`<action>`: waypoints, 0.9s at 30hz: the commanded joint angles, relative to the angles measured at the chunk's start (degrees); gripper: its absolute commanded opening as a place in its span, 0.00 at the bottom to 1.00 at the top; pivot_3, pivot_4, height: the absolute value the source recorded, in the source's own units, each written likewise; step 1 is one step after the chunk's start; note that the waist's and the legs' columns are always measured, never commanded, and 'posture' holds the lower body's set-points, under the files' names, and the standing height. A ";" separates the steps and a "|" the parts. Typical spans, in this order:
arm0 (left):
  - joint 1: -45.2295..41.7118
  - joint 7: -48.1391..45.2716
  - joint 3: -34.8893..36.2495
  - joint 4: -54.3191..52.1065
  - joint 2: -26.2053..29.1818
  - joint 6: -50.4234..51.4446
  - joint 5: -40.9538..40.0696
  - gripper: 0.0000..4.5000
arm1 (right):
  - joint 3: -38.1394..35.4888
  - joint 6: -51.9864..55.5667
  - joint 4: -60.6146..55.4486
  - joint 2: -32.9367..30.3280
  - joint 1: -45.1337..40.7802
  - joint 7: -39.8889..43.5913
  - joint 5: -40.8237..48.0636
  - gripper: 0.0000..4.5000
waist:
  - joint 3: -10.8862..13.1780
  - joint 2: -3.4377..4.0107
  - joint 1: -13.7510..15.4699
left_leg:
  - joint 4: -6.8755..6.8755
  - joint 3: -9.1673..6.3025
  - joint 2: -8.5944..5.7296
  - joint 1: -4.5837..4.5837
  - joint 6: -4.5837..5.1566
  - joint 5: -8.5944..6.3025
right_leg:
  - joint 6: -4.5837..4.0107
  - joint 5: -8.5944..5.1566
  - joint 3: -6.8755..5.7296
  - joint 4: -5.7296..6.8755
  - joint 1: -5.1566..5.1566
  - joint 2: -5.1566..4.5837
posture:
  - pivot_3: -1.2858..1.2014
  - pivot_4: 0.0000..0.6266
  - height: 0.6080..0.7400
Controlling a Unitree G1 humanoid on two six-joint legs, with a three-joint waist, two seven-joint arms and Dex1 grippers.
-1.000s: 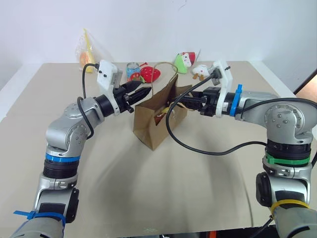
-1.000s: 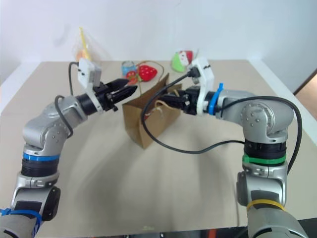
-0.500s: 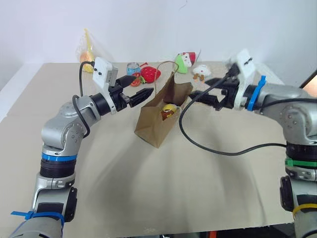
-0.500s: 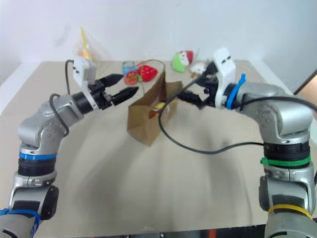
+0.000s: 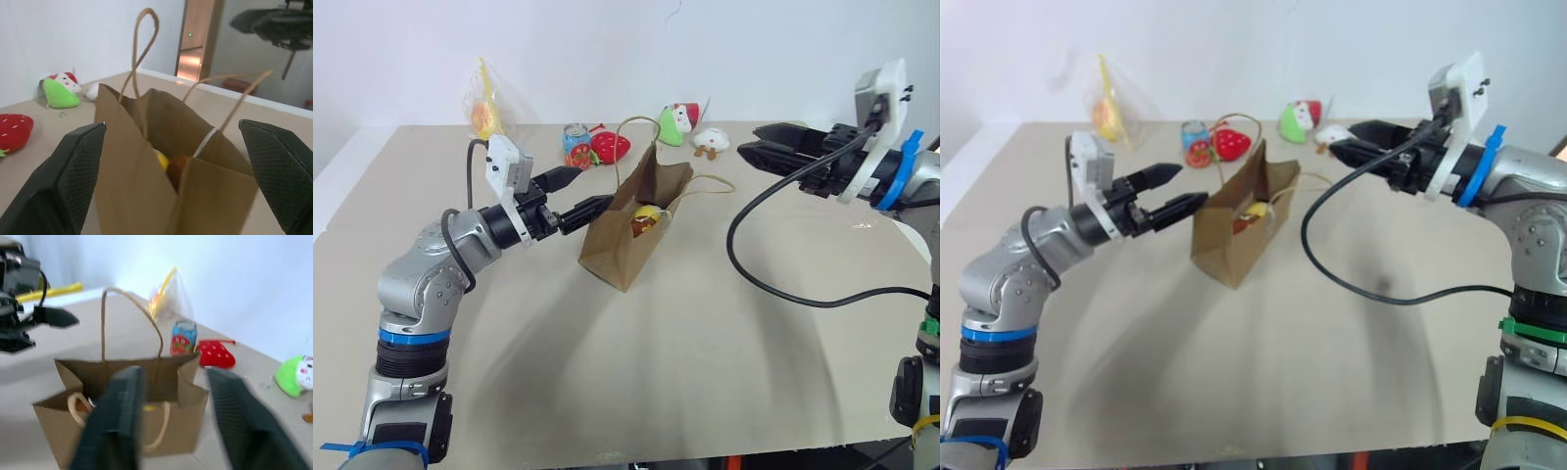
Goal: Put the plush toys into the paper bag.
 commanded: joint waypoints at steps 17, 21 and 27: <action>10.03 -0.80 -1.10 -12.04 1.37 -7.17 2.44 1.00 | 18.13 -1.57 -13.96 8.64 10.42 -6.27 -4.47 0.03 | -0.02 -0.03 -0.23 | 0.04 0.04 0.01 0.09 0.04 0.07 | 0.10 0.02 0.08 0.04 0.07 0.06 | 0.52 0.24 1.00; 11.19 1.51 -1.17 -11.42 0.85 -10.11 6.10 1.00 | 20.20 -4.61 -10.81 11.76 7.96 -6.86 -8.08 0.03 | -0.02 -0.03 -0.06 | 0.02 -0.01 0.01 0.03 0.04 0.07 | 0.08 0.01 0.15 0.04 0.03 0.06 | 0.52 0.24 1.00; 13.79 2.35 -1.49 -11.41 0.60 -11.69 7.68 1.00 | 21.18 -5.16 -8.53 15.53 4.87 -7.02 -9.40 0.03 | -0.02 -0.03 0.04 | 0.00 0.01 0.02 0.02 0.05 0.05 | 0.05 -0.01 0.18 0.03 0.03 0.04 | 0.52 0.24 1.00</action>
